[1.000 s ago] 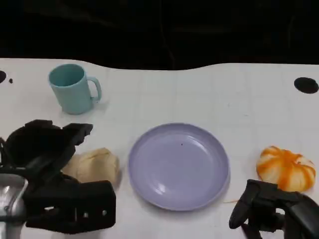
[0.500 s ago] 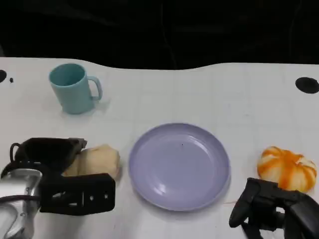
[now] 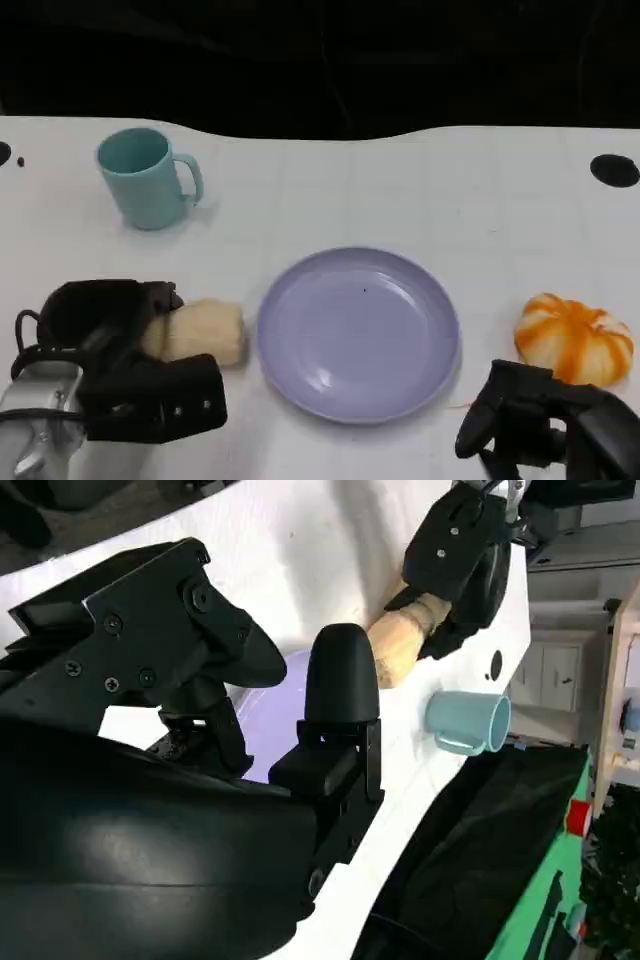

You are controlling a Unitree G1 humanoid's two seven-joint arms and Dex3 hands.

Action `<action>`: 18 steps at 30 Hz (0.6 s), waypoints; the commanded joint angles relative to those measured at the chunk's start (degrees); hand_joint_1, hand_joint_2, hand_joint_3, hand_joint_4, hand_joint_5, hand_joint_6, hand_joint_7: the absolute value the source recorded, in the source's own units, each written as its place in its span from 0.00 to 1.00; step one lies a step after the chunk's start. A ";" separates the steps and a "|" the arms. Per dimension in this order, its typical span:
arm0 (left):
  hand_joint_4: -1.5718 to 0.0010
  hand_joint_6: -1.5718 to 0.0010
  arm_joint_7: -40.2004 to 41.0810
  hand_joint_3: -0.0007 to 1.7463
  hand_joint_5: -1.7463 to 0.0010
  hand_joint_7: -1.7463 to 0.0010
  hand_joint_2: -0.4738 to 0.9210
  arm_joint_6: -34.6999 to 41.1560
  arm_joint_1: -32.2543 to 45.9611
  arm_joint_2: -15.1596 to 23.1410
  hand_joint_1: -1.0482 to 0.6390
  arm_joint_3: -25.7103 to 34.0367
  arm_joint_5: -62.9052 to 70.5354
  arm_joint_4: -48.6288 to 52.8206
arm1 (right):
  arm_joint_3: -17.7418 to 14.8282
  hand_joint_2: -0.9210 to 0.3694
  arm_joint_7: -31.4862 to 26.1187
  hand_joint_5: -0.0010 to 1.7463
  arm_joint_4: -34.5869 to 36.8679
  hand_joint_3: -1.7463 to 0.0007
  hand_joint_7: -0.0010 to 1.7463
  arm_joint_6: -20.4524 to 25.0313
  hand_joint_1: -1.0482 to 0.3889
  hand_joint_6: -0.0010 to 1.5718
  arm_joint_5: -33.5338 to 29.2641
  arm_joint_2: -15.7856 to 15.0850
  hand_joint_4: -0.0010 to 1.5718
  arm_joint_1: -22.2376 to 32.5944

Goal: Grasp the towel on the left side of the plate with the left hand and place it into the plate.

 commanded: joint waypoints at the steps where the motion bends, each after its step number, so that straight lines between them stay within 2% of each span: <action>1: 0.45 0.60 1.21 0.16 0.00 0.02 1.00 -1.07 1.26 2.01 0.50 0.38 -0.78 -2.02 | 0.45 0.26 -0.59 1.00 -0.90 0.36 0.85 0.54 0.72 0.39 -0.32 -0.10 0.46 -0.31; 4: 0.47 0.61 1.88 0.19 0.00 0.00 0.98 -1.97 2.23 2.70 0.52 1.58 -1.76 -4.57 | 0.61 0.27 -0.73 1.00 -1.07 0.36 0.85 1.22 0.71 0.39 -0.02 -0.01 0.47 -0.59; 13: 0.47 0.63 4.00 0.18 0.00 0.00 0.95 -3.37 4.32 4.14 0.51 3.75 -2.18 -10.25 | 1.56 0.27 -1.55 1.00 -1.75 0.36 0.85 2.15 0.70 0.40 -0.75 -0.03 0.47 -0.27; 18: 0.46 0.63 1.44 0.18 0.00 0.00 0.93 -2.36 6.08 3.98 0.52 5.12 -3.21 -17.75 | 1.75 0.27 -2.22 1.00 -2.77 0.36 0.85 2.93 0.71 0.40 -0.54 0.68 0.47 0.85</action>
